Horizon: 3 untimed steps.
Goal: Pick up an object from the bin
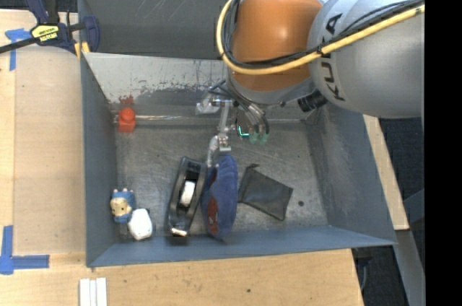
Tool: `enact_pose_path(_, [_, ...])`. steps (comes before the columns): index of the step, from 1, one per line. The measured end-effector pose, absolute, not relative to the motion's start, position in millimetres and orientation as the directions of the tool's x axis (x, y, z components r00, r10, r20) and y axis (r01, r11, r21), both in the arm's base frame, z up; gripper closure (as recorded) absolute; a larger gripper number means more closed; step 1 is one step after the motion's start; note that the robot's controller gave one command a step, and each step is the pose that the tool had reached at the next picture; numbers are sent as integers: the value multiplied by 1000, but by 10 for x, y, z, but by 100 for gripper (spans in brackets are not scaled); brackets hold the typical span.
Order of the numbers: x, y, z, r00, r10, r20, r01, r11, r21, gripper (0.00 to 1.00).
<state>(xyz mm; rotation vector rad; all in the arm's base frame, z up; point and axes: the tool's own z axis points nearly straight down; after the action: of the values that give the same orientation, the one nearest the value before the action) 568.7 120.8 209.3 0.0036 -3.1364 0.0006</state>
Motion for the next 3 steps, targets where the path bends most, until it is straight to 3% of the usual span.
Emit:
enact_pose_path(1, [5373, 1400, 968, -910, -415, -1, -415, 910, -6, 0])
enact_pose_path(2, [5403, 1596, 1018, -784, -620, 3, -620, 784, -5, 0])
enact_pose_path(3, [5292, 1522, 1002, -447, -894, 0, -894, 447, 0, 0])
